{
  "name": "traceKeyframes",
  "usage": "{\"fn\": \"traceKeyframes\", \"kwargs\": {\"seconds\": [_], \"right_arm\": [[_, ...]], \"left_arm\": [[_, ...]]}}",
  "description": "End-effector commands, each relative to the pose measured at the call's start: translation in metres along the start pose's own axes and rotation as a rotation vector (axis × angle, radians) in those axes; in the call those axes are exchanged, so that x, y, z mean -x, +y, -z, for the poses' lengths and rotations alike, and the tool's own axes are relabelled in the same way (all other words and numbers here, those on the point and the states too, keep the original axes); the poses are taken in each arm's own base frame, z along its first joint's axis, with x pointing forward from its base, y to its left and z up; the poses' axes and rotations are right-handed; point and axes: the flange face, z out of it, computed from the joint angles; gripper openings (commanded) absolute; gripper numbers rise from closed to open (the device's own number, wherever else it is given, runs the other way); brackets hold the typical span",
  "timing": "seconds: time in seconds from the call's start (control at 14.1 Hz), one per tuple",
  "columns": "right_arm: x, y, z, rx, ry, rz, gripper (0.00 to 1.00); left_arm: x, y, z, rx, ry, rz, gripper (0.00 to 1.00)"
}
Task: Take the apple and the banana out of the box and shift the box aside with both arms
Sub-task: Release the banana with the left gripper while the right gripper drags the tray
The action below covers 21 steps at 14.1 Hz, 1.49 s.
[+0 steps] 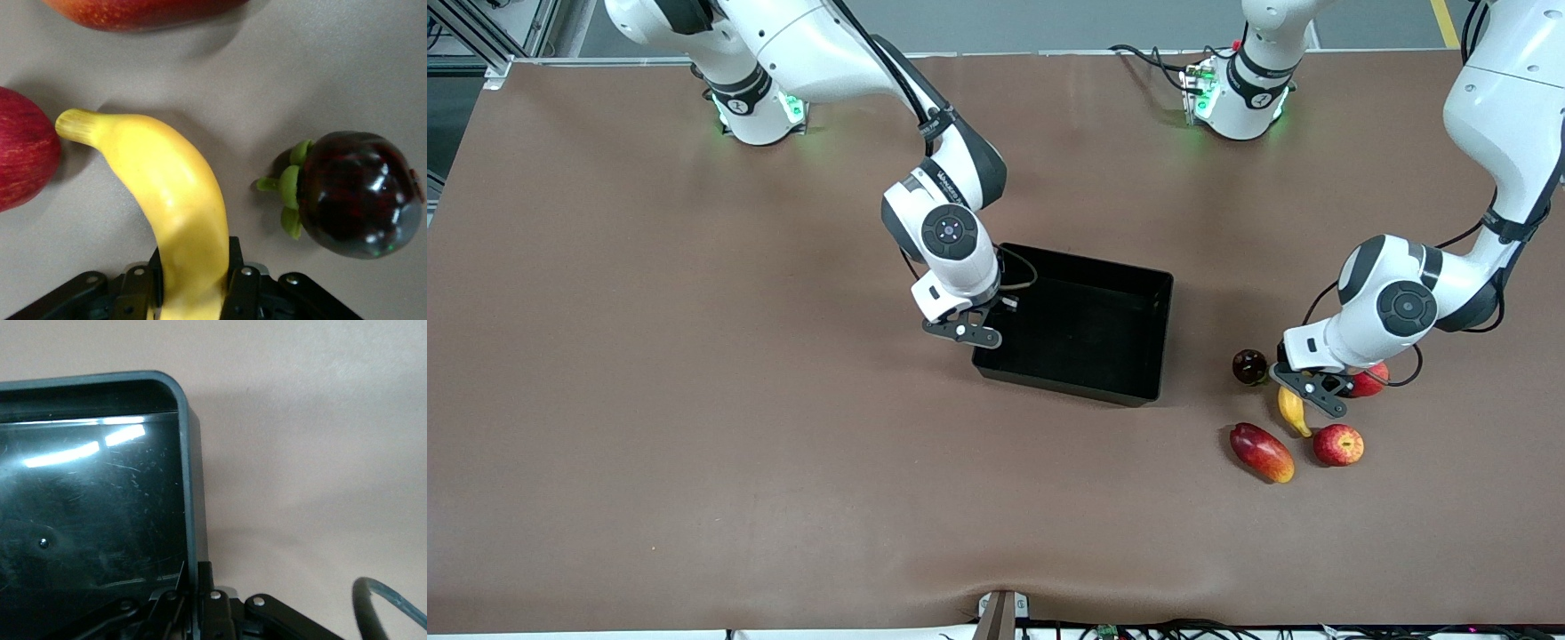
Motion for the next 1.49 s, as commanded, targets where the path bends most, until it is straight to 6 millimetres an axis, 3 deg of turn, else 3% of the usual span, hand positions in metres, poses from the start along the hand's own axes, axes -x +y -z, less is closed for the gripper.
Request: {"fn": "traceKeyframes", "kwargs": {"seconds": [0.0,0.07,0.21,0.35,0.57,0.78,0.99,1.21,1.42], "right_arm": [[-0.026,0.021,0.056,-0.014,-0.011,-0.068,0.00],[-0.038,0.034,0.069,-0.007,-0.019,-0.091,0.00],[-0.049,0.049,0.098,-0.007,-0.025,-0.116,0.00],[-0.082,0.084,0.125,-0.015,-0.025,-0.164,0.00],[-0.125,0.149,0.151,0.009,-0.070,-0.097,0.00],[-0.168,0.227,0.166,0.013,-0.110,-0.055,0.00],[-0.213,0.324,0.167,-0.004,-0.147,0.008,0.00],[-0.242,0.426,0.158,-0.030,-0.161,0.090,0.00],[-0.258,0.509,0.159,-0.003,-0.153,0.103,0.00]], "left_arm": [[0.001,-0.001,0.005,-0.027,0.011,-0.008,0.34],[0.001,-0.002,0.007,-0.031,0.012,-0.008,0.99],[0.002,-0.006,0.019,-0.051,0.017,0.007,1.00],[-0.003,-0.005,0.033,-0.070,0.028,0.085,1.00],[-0.016,0.004,0.063,-0.104,0.044,0.178,1.00],[-0.030,0.015,0.112,-0.130,0.025,0.257,1.00],[-0.043,0.030,0.161,-0.146,-0.019,0.348,1.00],[-0.043,0.047,0.210,-0.177,-0.048,0.498,1.00],[-0.040,0.054,0.280,-0.204,-0.033,0.563,1.00]]}}
